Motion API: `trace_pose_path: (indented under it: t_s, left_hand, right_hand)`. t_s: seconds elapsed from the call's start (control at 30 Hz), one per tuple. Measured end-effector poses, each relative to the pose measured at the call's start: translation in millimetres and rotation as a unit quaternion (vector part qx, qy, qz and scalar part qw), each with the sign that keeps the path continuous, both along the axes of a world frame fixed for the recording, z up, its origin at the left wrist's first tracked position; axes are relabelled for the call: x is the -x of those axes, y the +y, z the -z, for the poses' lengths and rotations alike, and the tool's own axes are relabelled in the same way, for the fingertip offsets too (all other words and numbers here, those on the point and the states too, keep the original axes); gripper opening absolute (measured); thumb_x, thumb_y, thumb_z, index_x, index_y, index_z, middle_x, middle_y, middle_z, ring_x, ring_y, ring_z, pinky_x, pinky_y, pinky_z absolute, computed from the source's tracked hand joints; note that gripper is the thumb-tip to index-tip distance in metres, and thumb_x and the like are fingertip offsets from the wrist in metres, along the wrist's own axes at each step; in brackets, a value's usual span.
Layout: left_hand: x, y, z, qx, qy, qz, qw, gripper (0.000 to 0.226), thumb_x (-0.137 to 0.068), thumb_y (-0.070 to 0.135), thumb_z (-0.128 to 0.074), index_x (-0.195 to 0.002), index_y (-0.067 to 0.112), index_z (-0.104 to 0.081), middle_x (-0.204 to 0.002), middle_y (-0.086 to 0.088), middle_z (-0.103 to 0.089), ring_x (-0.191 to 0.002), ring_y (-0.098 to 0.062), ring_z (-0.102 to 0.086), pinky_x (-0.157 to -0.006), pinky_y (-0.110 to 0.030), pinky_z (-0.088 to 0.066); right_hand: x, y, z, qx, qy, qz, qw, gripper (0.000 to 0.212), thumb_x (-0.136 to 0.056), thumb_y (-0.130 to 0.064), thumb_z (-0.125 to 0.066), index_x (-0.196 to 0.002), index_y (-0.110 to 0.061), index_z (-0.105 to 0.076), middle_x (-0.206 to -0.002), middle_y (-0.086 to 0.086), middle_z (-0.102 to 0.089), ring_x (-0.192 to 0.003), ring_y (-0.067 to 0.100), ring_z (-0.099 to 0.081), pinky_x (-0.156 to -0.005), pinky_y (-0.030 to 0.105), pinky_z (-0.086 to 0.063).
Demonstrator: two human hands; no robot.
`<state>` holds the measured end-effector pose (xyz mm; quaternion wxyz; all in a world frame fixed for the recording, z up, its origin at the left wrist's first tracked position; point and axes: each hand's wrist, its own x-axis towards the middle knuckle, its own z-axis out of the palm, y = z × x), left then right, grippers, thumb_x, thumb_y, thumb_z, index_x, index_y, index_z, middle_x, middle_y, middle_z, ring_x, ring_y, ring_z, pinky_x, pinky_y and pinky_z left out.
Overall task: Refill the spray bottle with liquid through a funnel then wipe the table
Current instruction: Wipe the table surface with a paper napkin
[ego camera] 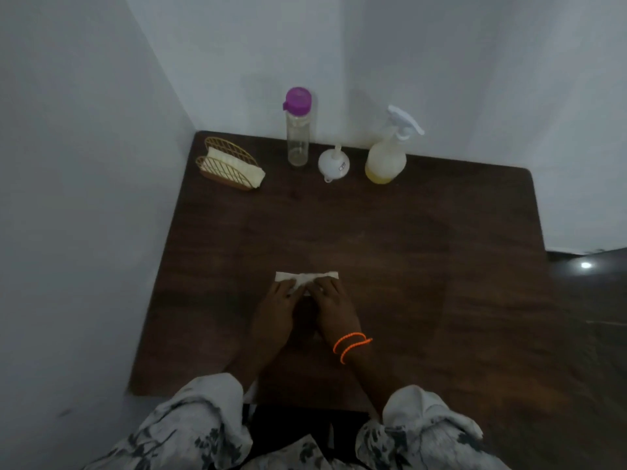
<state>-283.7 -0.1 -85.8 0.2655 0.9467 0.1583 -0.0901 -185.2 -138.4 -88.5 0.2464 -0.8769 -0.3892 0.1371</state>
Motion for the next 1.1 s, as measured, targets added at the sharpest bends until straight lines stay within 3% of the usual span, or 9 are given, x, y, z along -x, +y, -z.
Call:
trace_pose_path:
  t_s: [0.17, 0.3, 0.37, 0.5, 0.6, 0.7, 0.77, 0.97, 1.1]
  left_hand:
    - [26.1, -33.1, 5.6, -0.019, 0.015, 0.034, 0.999, 0.07, -0.076, 0.002, -0.082, -0.142, 0.013, -0.062, -0.145, -0.018, -0.059, -0.132, -0.035, -0.059, -0.104, -0.044, -0.053]
    - [17.0, -55.6, 5.4, -0.039, 0.063, 0.107, 0.991, 0.082, -0.053, 0.022, -0.099, -0.13, 0.018, -0.072, -0.137, -0.01, -0.067, -0.121, -0.026, -0.069, -0.092, -0.035, -0.061]
    - [1.7, -60.9, -5.4, -0.062, 0.055, 0.109, 0.991, 0.082, -0.057, 0.031, -0.097, -0.133, 0.02, -0.07, -0.146, -0.005, -0.059, -0.127, -0.022, -0.065, -0.1, -0.029, -0.054]
    - [-37.1, -61.0, -0.8, -0.071, 0.048, 0.125, 0.988, 0.07, -0.104, 0.028, -0.051, -0.165, 0.019, -0.017, -0.173, -0.004, -0.009, -0.159, -0.022, -0.007, -0.128, -0.033, -0.006]
    - [-70.5, -65.3, 1.0, -0.096, 0.017, 0.146, 0.984, 0.075, -0.101, 0.032, -0.054, -0.164, 0.012, -0.017, -0.172, -0.007, -0.014, -0.16, -0.023, -0.006, -0.128, -0.034, 0.0]
    - [-104.1, -59.6, -16.1, -0.097, 0.009, 0.139, 0.986, 0.073, -0.061, 0.044, -0.092, -0.125, 0.014, -0.074, -0.134, -0.004, -0.07, -0.128, -0.011, -0.063, -0.109, -0.02, -0.042]
    - [-120.4, -57.3, -20.3, -0.113, 0.004, 0.173, 0.978, 0.066, -0.028, 0.044, -0.101, -0.089, 0.022, -0.085, -0.1, 0.005, -0.08, -0.095, -0.008, -0.077, -0.084, -0.02, -0.057]
    - [-194.2, -35.4, -18.9, 0.003, -0.088, 0.128, 0.988, 0.018, -0.073, 0.022, -0.072, -0.086, 0.017, -0.084, -0.097, -0.002, -0.08, -0.092, -0.017, -0.076, -0.081, -0.025, -0.059]
    - [-222.6, -8.5, 0.1, -0.047, -0.079, 0.118, 0.989, 0.042, -0.081, 0.023, -0.044, -0.094, 0.007, -0.081, -0.099, -0.016, -0.078, -0.091, -0.033, -0.076, -0.083, -0.044, -0.062]
  right_hand:
    - [32.2, -32.5, -6.0, -0.025, -0.004, 0.025, 0.999, 0.035, -0.081, -0.006, -0.063, -0.116, -0.008, -0.068, -0.121, 0.011, -0.063, -0.116, 0.026, -0.053, -0.102, 0.035, -0.047]
    - [36.0, -53.3, 2.4, -0.007, 0.015, 0.07, 0.997, 0.043, -0.082, -0.001, -0.065, -0.124, -0.008, -0.066, -0.13, 0.011, -0.06, -0.126, 0.024, -0.049, -0.108, 0.038, -0.045]
    - [29.9, -55.4, 2.1, 0.001, 0.017, 0.094, 0.995, 0.047, -0.078, 0.003, -0.067, -0.124, -0.008, -0.066, -0.131, 0.01, -0.06, -0.127, 0.024, -0.047, -0.108, 0.037, -0.045]
    - [0.8, -50.8, 3.9, 0.007, 0.012, 0.141, 0.99, 0.045, -0.076, 0.004, -0.067, -0.119, -0.006, -0.068, -0.126, 0.013, -0.062, -0.122, 0.027, -0.05, -0.104, 0.039, -0.048]
    - [-28.5, -47.9, 4.7, 0.009, 0.008, 0.174, 0.985, 0.042, -0.076, 0.004, -0.065, -0.116, -0.006, -0.07, -0.124, 0.014, -0.064, -0.118, 0.03, -0.052, -0.102, 0.038, -0.047]
    - [-59.6, -42.0, 3.6, 0.009, 0.005, 0.195, 0.981, 0.043, -0.074, 0.004, -0.059, -0.114, -0.004, -0.071, -0.123, 0.017, -0.065, -0.117, 0.035, -0.054, -0.103, 0.038, -0.044]
    - [-80.7, -38.2, 3.2, 0.005, 0.005, 0.207, 0.978, 0.045, -0.071, 0.007, -0.06, -0.113, -0.002, -0.071, -0.122, 0.021, -0.065, -0.115, 0.039, -0.055, -0.103, 0.042, -0.046]
    - [-140.4, -18.8, 8.7, -0.01, -0.005, 0.239, 0.971, 0.043, -0.07, 0.001, -0.056, -0.11, 0.0, -0.072, -0.116, 0.025, -0.065, -0.108, 0.044, -0.056, -0.102, 0.036, -0.038]
    - [-170.3, 3.1, 5.4, -0.009, 0.012, 0.243, 0.97, 0.044, -0.07, 0.003, -0.057, -0.112, 0.001, -0.07, -0.119, 0.025, -0.063, -0.113, 0.044, -0.053, -0.101, 0.039, -0.042]
